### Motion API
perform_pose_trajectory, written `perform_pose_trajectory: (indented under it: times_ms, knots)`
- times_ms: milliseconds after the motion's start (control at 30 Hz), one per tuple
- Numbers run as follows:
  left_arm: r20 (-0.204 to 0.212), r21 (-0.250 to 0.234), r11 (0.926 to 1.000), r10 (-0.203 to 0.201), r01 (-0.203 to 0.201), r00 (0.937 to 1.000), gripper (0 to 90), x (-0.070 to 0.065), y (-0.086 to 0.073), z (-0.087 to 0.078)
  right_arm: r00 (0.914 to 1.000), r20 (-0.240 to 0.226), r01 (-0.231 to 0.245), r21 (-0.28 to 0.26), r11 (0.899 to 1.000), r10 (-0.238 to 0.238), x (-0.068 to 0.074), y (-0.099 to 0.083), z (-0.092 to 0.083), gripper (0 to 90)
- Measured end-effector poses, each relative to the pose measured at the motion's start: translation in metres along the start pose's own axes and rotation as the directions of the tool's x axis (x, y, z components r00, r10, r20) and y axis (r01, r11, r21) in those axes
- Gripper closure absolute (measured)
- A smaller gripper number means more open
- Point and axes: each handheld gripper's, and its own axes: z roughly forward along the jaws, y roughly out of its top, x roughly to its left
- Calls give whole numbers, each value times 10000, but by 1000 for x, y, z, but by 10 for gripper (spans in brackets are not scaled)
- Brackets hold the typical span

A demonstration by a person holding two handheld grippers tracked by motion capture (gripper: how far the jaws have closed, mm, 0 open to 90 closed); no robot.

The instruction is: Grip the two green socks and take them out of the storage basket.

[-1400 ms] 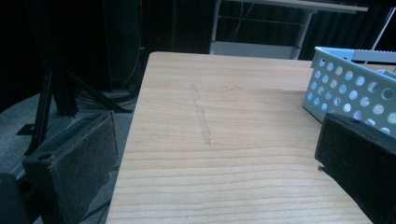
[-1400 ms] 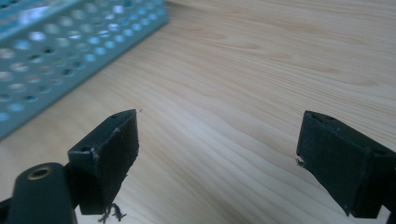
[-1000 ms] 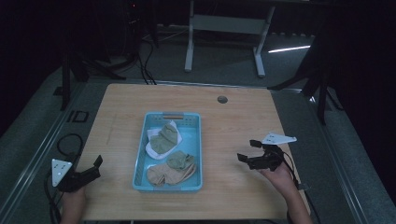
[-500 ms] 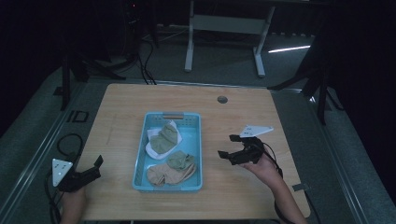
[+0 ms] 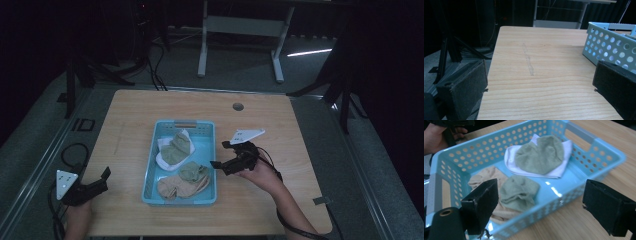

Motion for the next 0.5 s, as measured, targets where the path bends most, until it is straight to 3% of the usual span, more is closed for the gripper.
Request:
perform_pose_trajectory:
  times_ms: [233,500]
  knots:
    - [44,-4,10000,20,-20,10000,0,0,0,0,9989,-337,330,542,9980,-312,11,10,23,135]
    - [87,9,10000,33,-34,10000,0,0,0,0,9947,-862,681,1532,9858,-553,18,18,47,159]
